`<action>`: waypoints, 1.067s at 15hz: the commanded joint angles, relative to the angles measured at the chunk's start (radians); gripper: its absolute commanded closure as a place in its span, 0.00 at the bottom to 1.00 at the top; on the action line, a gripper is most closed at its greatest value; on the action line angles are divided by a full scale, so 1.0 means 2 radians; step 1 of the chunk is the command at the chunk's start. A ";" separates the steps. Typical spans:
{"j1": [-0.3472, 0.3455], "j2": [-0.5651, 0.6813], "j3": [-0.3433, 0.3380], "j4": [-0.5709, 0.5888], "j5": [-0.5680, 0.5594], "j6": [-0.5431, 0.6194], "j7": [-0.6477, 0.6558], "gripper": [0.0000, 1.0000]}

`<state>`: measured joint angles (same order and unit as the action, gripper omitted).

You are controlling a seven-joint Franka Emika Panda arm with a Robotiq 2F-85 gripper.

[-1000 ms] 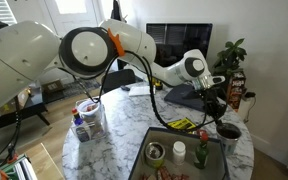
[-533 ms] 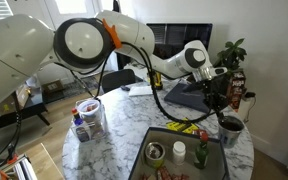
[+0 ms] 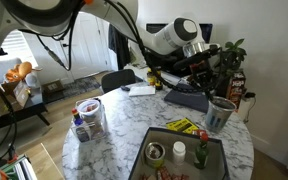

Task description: Shift the silver cup to the left

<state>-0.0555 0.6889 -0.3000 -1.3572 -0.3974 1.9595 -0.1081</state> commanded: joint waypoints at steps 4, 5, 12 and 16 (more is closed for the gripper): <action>-0.005 -0.065 0.054 -0.082 -0.032 0.011 -0.044 0.93; -0.003 -0.076 0.059 -0.096 -0.033 0.014 -0.046 0.93; -0.009 -0.149 0.094 -0.232 -0.024 0.097 -0.113 0.98; -0.009 -0.201 0.131 -0.329 -0.017 0.161 -0.163 0.98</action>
<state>-0.0623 0.4240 -0.0848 -1.8196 -0.4472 2.1896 -0.3490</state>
